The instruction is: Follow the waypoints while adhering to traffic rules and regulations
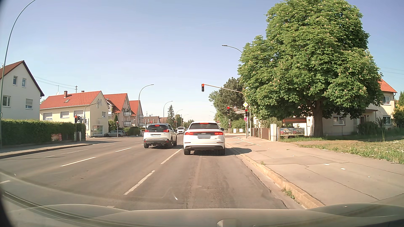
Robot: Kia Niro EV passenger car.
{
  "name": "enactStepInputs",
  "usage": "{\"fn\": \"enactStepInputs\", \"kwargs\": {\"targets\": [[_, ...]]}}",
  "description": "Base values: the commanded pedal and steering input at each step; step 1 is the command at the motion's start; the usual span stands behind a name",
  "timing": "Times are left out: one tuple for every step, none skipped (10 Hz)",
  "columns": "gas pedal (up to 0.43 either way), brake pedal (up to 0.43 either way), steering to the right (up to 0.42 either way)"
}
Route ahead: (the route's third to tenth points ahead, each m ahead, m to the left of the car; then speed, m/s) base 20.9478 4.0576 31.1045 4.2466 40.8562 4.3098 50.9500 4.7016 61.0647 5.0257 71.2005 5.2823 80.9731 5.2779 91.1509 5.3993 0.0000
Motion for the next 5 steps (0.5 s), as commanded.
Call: {"fn": "enactStepInputs", "kwargs": {"targets": [[0.000,0.140,0.006],[0.000,0.140,0.006],[0.000,0.140,0.006],[0.000,0.140,0.007],[0.000,0.140,0.007]]}}
